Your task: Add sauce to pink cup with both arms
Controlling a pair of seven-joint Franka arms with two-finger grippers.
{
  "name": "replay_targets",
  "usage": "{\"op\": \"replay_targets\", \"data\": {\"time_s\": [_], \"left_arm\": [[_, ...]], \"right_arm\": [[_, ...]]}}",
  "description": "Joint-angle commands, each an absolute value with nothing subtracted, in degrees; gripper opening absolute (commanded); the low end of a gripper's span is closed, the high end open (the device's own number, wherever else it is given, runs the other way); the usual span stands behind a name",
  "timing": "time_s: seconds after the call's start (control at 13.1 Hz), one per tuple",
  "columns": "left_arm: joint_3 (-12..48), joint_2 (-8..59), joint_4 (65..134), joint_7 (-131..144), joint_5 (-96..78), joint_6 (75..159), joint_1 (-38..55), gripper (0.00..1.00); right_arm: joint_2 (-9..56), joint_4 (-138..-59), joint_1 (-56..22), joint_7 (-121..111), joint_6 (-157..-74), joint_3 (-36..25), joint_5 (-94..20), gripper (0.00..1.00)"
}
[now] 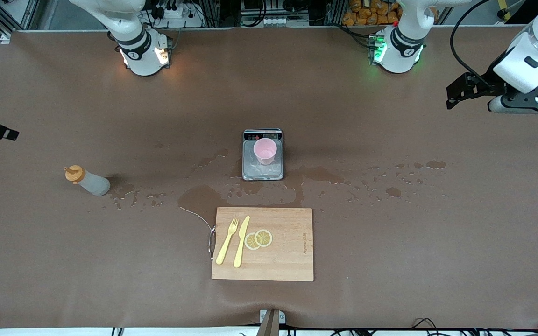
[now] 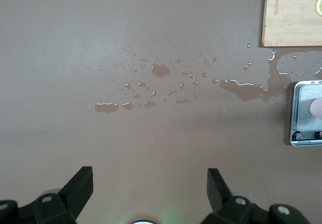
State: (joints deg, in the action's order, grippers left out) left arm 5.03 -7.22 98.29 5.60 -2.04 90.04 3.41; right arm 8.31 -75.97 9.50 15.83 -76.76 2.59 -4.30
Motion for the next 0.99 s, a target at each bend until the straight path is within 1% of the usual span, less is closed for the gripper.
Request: {"op": "replay_targets", "data": {"time_s": [0.0, 0.23, 0.61, 0.91], "left_arm": [[5.1, -7.6, 97.4, 5.0, -1.8, 89.2, 2.5, 1.0], [5.3, -7.5, 97.2, 4.6, -1.8, 89.2, 2.5, 1.0], [5.4, -7.4, 97.3, 4.9, -1.7, 89.2, 2.5, 1.0], [5.4, -7.3, 97.3, 5.0, -1.7, 89.2, 2.6, 1.0]], "right_arm": [[1.7, -84.7, 10.4, 12.7, -80.9, 4.4, -2.4, 1.0], [0.7, -85.7, 9.8, 11.9, -81.6, 4.3, -2.4, 1.0], [0.7, -84.3, 6.2, 11.7, -82.4, 2.6, -0.9, 1.0], [0.7, -84.3, 4.8, 8.9, -83.0, 0.0, -1.9, 1.0]]}}
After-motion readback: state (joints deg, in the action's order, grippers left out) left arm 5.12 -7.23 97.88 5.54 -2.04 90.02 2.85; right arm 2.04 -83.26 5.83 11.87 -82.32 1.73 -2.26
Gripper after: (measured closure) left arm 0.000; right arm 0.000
